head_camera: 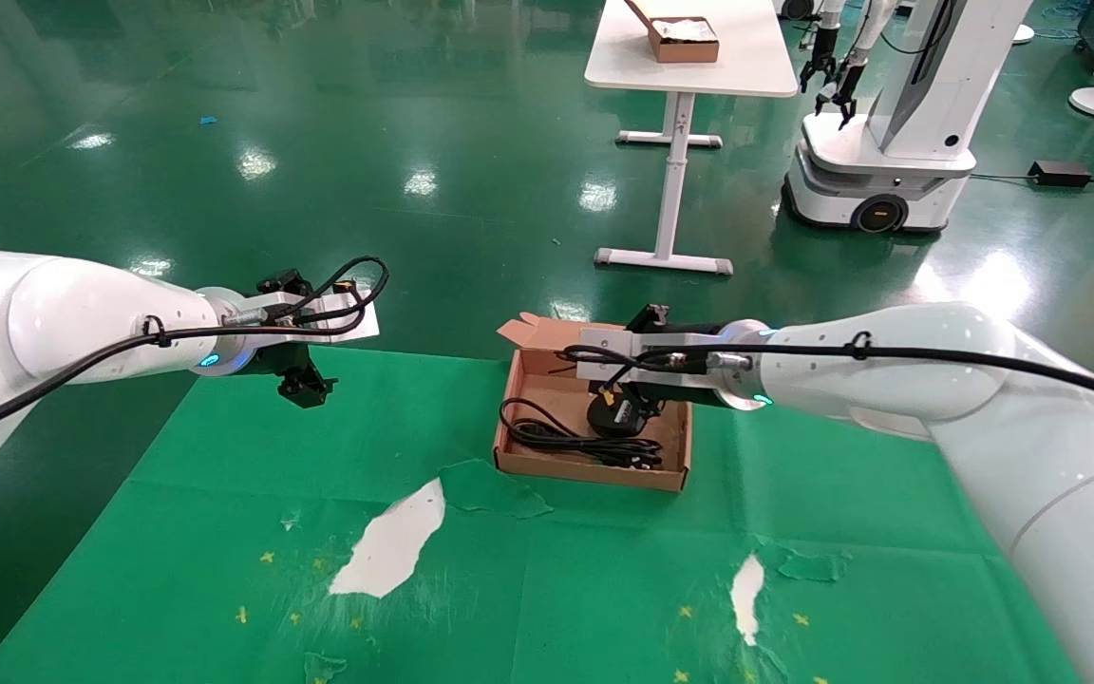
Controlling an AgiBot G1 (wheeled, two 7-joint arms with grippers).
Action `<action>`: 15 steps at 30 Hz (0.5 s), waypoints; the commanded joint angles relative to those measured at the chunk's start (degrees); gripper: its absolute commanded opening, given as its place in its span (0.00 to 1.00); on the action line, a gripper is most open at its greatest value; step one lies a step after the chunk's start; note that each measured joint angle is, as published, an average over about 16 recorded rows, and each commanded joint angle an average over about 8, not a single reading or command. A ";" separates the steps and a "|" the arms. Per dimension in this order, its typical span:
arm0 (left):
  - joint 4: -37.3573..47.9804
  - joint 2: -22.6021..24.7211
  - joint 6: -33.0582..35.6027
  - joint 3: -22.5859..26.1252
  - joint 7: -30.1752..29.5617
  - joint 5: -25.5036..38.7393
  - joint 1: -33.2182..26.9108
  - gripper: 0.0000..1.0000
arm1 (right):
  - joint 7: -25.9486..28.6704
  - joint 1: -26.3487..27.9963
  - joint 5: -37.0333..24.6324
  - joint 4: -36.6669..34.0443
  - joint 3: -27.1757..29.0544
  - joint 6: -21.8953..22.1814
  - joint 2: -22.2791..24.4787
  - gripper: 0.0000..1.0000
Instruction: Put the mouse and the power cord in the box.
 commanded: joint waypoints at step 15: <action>-0.08 0.03 -0.04 -0.03 0.02 0.00 0.05 1.00 | 0.05 -0.16 0.52 0.99 1.34 -1.17 0.68 1.00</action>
